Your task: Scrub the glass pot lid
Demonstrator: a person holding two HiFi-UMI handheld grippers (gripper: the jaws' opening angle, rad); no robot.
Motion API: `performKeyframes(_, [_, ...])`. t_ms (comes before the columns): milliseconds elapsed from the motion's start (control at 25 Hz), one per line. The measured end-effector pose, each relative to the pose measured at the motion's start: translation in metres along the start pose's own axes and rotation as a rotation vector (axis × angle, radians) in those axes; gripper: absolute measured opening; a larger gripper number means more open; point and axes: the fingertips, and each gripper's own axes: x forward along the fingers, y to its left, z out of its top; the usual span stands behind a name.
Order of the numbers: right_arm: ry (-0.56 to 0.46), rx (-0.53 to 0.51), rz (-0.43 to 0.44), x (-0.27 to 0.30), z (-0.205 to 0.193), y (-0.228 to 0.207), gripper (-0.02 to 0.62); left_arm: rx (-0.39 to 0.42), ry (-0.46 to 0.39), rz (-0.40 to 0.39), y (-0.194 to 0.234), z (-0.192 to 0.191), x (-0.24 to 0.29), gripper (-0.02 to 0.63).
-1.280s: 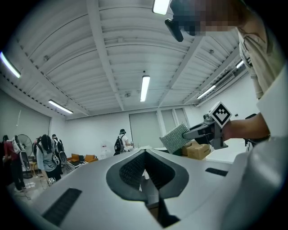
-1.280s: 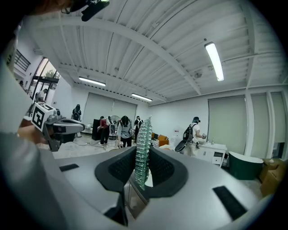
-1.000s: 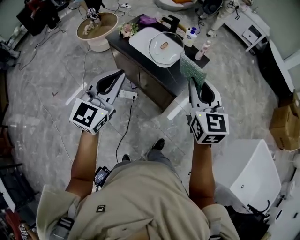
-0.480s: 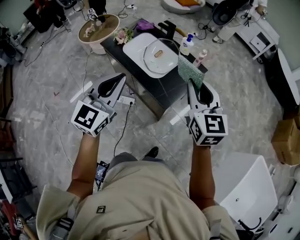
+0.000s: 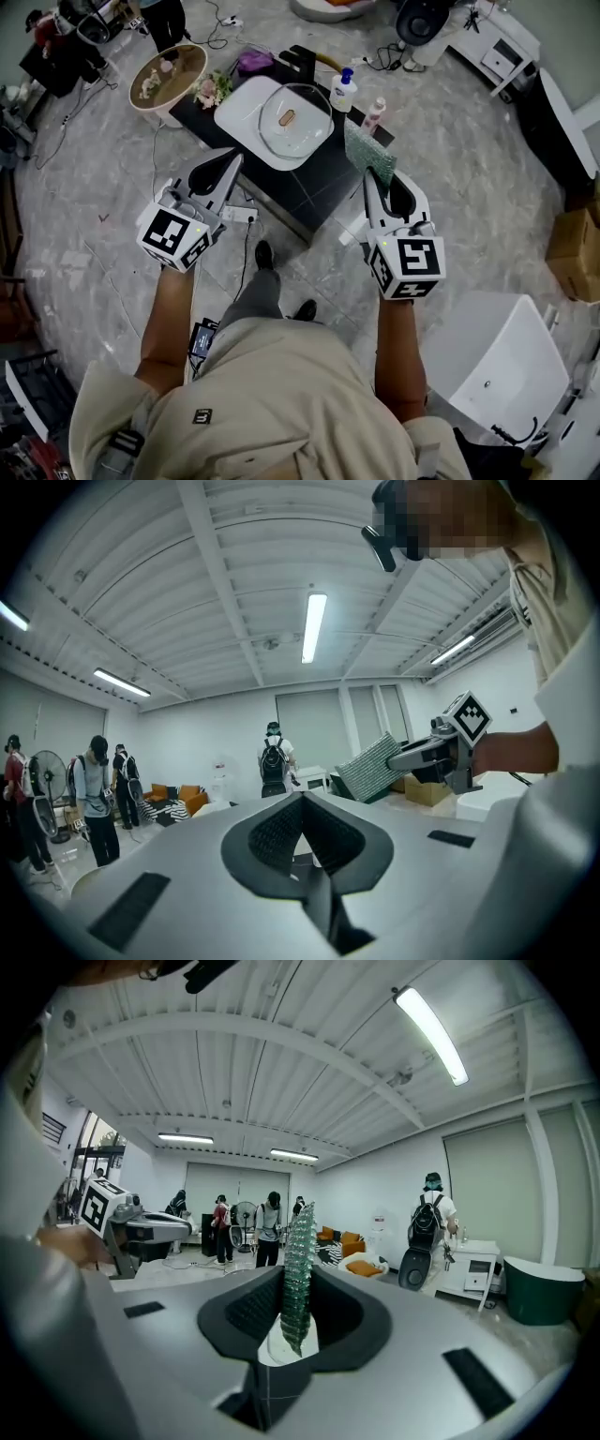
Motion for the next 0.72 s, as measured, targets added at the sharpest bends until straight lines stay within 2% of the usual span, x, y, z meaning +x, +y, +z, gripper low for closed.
performKeyframes(320, [0.059, -0.022, -0.091, 0.074, -0.010, -0.016, 0.090, -0.028, -0.036, -0.103, 0.080, -0.029, 0.085, 0.015])
performKeyframes(520, [0.089, -0.039, -0.134, 0.136, -0.001, -0.013, 0.090, -0.035, -0.058, -0.166, 0.142, -0.031, 0.129, 0.015])
performKeyframes(720, [0.126, -0.043, -0.175, 0.184, 0.007, -0.022, 0.090, -0.052, -0.058, -0.220, 0.186, -0.037, 0.172, 0.015])
